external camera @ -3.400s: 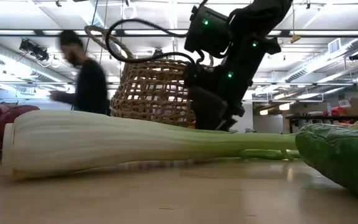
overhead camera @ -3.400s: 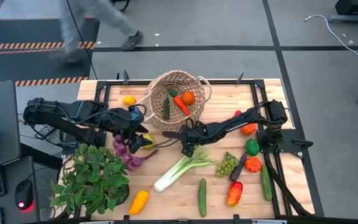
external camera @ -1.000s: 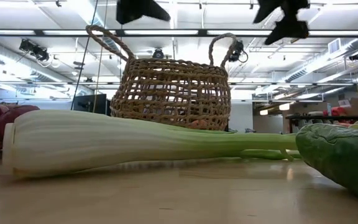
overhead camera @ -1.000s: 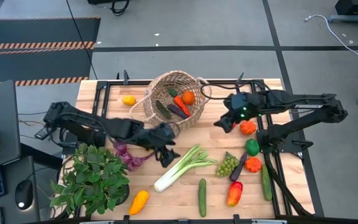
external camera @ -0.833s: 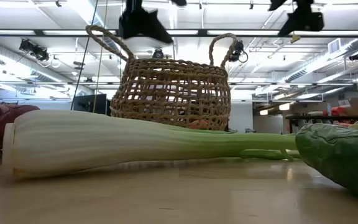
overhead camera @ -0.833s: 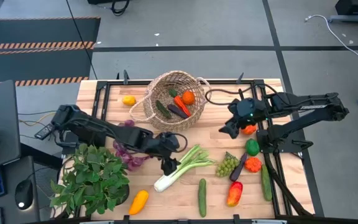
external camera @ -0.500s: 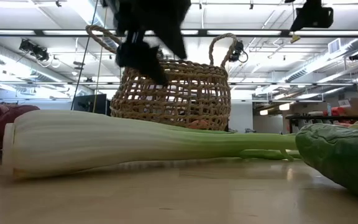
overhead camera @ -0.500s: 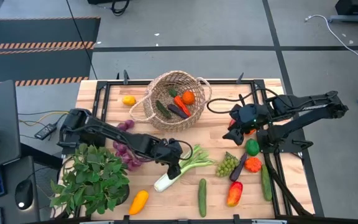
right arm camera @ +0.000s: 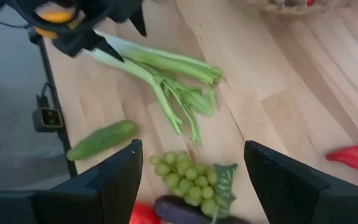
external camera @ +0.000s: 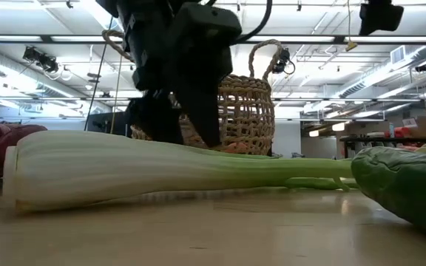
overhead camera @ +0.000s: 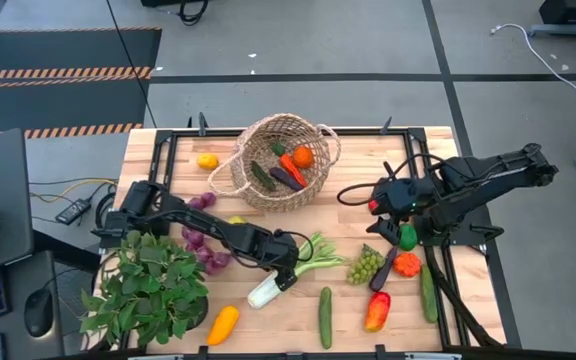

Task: Build produce basket
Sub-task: Put the celery into the brown basket

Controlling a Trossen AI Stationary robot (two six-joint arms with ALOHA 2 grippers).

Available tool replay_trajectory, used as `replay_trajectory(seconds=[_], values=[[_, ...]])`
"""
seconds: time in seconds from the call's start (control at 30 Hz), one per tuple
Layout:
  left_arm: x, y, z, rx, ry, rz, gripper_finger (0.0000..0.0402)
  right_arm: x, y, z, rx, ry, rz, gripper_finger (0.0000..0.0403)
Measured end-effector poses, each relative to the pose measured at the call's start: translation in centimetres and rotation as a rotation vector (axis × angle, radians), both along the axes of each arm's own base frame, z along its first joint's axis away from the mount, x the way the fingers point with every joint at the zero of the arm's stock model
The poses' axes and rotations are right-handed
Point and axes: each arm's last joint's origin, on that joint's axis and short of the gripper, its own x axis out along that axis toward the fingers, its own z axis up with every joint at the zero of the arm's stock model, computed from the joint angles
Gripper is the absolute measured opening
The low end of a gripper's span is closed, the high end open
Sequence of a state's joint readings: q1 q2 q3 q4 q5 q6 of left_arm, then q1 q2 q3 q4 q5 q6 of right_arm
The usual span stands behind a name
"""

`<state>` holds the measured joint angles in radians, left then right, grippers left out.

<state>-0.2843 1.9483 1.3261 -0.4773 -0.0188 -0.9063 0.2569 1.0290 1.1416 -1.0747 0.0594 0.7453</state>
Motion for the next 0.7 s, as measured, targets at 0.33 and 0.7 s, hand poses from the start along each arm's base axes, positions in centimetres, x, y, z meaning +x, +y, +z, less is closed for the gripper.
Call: replay_trajectory(seconds=[0.33,0.7], values=[[1.1,-0.8,-1.5,-0.073,-0.037,-0.039,0.0315,-0.2,-0.2,-0.2,-0.04,0.019,-0.036,0.0284],[1.1,-1.7,-3.1,-0.016,-0.013,-0.096,0.0307,-0.3,-0.3,-0.3,-0.068,0.028,-0.052,0.0284]])
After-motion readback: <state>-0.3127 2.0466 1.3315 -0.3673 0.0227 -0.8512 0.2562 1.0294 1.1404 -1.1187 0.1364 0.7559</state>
